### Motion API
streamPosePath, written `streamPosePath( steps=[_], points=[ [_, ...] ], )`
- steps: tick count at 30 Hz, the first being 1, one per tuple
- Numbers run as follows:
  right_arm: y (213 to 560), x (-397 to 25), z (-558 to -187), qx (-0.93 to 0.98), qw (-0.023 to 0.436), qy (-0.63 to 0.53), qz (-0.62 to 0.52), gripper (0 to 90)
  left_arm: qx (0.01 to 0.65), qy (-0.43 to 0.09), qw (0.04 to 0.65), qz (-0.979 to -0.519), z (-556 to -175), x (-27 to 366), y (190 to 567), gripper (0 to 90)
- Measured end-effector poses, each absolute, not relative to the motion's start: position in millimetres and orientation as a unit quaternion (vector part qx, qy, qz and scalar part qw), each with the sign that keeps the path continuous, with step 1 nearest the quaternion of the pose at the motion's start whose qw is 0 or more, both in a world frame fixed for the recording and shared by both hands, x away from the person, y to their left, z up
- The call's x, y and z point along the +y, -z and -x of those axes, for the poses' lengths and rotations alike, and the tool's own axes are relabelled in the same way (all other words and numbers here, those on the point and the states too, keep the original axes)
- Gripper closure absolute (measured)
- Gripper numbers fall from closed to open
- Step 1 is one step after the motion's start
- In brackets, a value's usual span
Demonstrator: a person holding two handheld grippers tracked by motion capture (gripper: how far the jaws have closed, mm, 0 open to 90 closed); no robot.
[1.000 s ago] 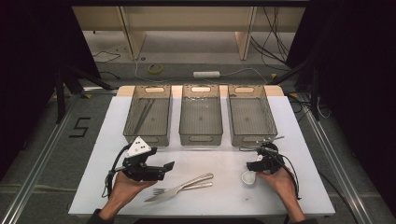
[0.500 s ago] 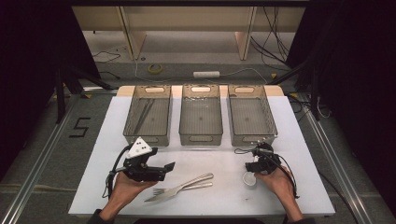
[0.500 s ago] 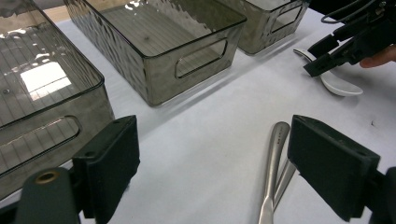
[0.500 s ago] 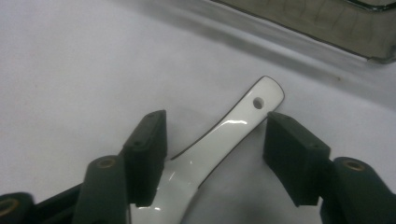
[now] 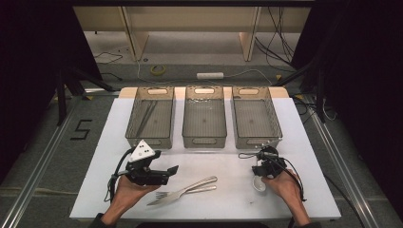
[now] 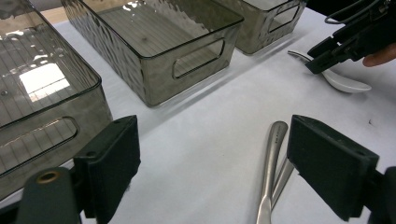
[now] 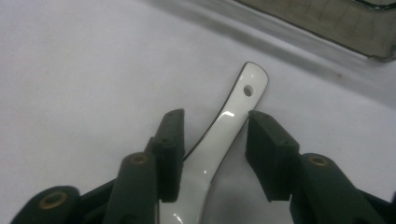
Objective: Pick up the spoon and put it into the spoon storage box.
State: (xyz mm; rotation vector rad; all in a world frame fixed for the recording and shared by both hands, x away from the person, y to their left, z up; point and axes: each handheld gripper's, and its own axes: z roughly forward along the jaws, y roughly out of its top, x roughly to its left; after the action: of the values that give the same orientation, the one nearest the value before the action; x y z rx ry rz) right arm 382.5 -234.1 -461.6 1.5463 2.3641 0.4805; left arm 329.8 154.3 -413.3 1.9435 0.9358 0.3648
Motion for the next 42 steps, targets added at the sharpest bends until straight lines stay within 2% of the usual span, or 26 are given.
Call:
streamPosePath(
  steps=[4,14,22,29,33,35,42],
  points=[
    [456.9,-235.2,-380.9,0.82,0.15,-0.163,-0.528,71.1,0.38,-0.148,0.459,-0.79,-329.8,154.3,413.5,16.9],
    [455.0,-240.2,-383.3,0.822,0.139,-0.162,-0.527,72.6,0.379,-0.148,0.46,-0.789,-329.8,155.1,413.5,16.9],
    [459.3,-242.3,-388.2,0.82,0.134,-0.153,-0.535,69.4,0.377,-0.148,0.461,-0.79,-329.2,154.8,413.1,17.4],
    [458.5,-248.7,-389.9,0.817,0.146,-0.138,-0.54,78.5,0.378,-0.148,0.46,-0.789,-329.5,154.7,413.4,17.5],
    [458.0,-255.3,-392.7,0.816,0.123,-0.15,-0.545,79.4,0.378,-0.147,0.459,-0.79,-330.2,154.9,413.7,17.4],
    [457.2,-257.6,-393.9,0.82,0.109,-0.156,-0.541,86.1,0.377,-0.147,0.459,-0.791,-330.3,154.9,413.7,17.5],
    [454.9,-259.3,-394.0,0.83,0.105,-0.159,-0.524,86.5,0.378,-0.147,0.458,-0.791,-330.7,155.3,413.7,17.5]
  ],
)
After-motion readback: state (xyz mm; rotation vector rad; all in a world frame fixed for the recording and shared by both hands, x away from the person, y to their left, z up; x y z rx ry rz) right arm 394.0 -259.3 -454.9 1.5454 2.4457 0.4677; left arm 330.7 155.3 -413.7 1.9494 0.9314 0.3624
